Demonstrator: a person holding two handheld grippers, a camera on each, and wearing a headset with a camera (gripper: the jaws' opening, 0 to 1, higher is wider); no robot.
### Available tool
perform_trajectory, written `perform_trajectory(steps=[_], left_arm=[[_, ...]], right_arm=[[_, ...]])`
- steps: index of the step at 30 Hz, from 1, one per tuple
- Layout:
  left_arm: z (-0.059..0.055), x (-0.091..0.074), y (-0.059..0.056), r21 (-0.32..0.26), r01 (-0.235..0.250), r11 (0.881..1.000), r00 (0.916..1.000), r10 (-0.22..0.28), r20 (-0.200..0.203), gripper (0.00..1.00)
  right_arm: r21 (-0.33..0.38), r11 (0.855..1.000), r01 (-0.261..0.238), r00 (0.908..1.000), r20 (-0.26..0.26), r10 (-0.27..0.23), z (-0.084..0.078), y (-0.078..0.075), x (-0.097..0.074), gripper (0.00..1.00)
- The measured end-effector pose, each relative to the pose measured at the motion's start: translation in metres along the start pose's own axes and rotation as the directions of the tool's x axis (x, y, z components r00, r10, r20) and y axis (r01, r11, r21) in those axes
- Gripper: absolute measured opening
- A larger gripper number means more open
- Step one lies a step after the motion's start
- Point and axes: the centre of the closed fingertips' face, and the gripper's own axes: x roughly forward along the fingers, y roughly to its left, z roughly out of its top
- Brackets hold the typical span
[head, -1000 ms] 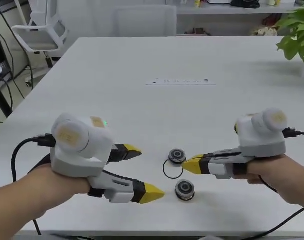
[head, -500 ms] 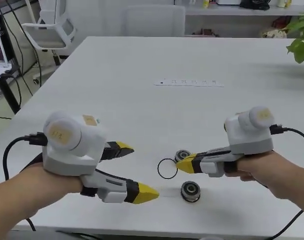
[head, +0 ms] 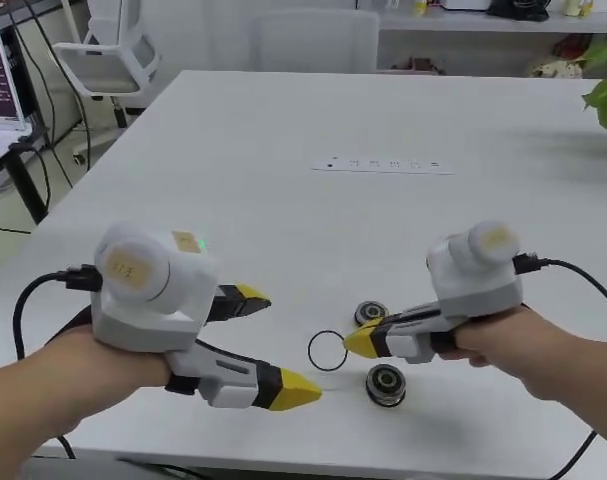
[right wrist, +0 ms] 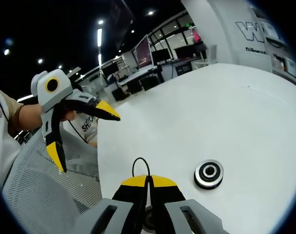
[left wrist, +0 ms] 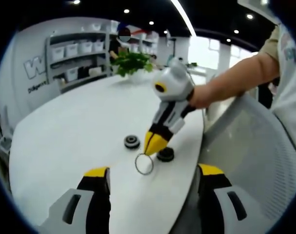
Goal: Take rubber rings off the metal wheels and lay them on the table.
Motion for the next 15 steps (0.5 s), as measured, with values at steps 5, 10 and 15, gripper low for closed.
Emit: perform_trajectory(steps=[5, 10, 15], left_arm=[[-0.0011, -0.0001, -0.0004, -0.001, 0.0, 1.0, 1.0, 0.0, -0.006, 0.73], [-0.0009, -0.0004, 0.0, -0.003, -0.001, 1.0, 1.0, 0.001, -0.007, 0.73], [-0.0008, 0.0001, -0.0005, -0.001, 0.001, 1.0, 1.0, -0.001, -0.01, 0.73]], right_arm=[[-0.027, 1.0, 0.01, 0.9998, -0.019, -0.011, -0.0028, -0.0013, 0.0007, 0.0], [-0.04, 0.999, 0.022, 0.9996, -0.019, -0.023, -0.0023, -0.0031, -0.0002, 0.02], [-0.05, 0.998, 0.027, 0.9993, -0.025, -0.028, -0.0043, -0.0037, -0.0019, 0.05]])
